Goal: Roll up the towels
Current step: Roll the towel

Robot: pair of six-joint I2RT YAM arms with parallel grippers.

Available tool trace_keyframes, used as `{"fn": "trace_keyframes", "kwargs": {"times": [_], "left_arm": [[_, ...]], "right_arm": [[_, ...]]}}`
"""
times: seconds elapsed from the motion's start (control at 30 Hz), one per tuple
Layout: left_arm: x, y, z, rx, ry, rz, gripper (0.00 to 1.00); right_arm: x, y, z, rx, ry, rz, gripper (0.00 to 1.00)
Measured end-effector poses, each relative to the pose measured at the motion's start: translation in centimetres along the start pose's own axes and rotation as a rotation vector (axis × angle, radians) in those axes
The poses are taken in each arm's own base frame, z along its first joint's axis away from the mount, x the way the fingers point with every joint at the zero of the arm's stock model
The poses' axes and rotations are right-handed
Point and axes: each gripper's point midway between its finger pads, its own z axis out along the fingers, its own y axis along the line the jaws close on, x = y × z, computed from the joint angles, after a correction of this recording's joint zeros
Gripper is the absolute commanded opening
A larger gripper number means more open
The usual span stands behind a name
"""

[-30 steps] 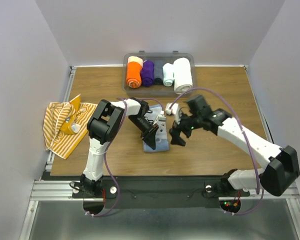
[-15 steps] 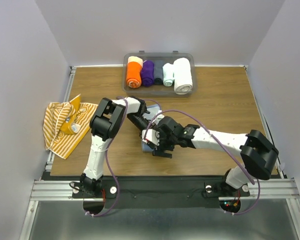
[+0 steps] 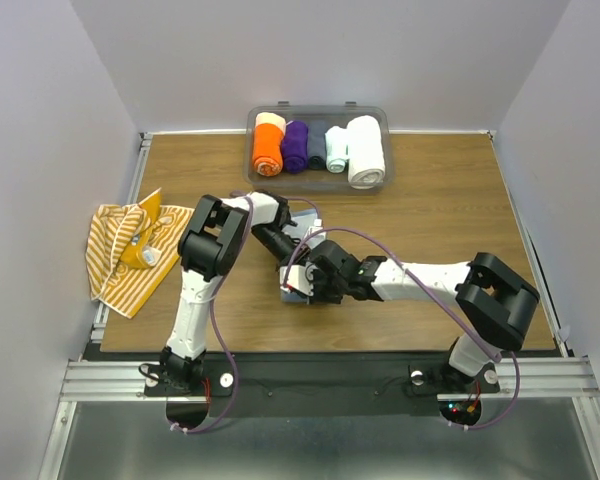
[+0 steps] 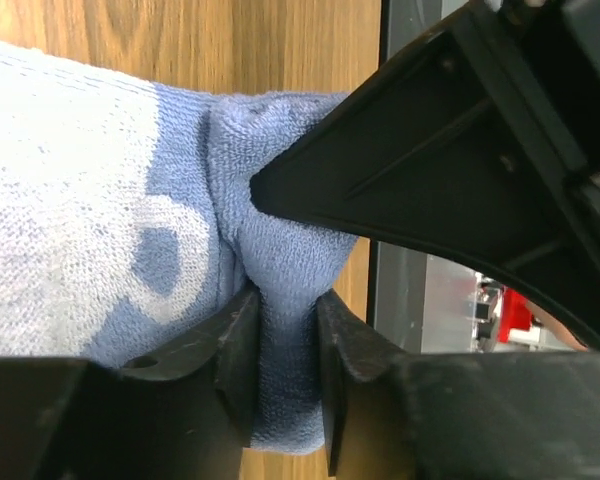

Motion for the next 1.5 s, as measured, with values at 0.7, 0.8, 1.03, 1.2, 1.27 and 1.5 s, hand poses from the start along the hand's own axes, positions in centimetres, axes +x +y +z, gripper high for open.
{"fn": "trace_keyframes", "kwargs": {"times": [0.7,0.8,1.03,1.2,1.27,1.5], "left_arm": [[3.0,-3.8,-21.1,-0.715,-0.451,0.275,0.73],[3.8,-5.5,-20.6,-0.879,-0.399,0.425,0.78],[5.5,-7.6,-14.5,-1.039,-0.157,0.853,0.9],[7.4,-6.0,-8.5,-0.978,0.022,1.024,0.92],[6.9,-5.8,-6.8,-0.955,0.079,1.089,0.92],[4.6,-4.9,-3.2,-0.903,0.17,1.184,0.93]], "right_arm": [[-1.9,3.3,-0.2,-0.503,-0.067,0.567,0.0],[-2.5,2.9,0.2,-0.593,-0.077,0.661,0.01],[-3.3,2.7,0.8,-0.801,-0.085,0.838,0.04],[-3.2,2.7,1.2,-0.911,-0.083,0.951,0.08],[-3.2,2.5,1.1,-0.946,-0.086,0.991,0.1],[-2.9,2.2,1.0,-1.01,-0.088,1.074,0.17]]}}
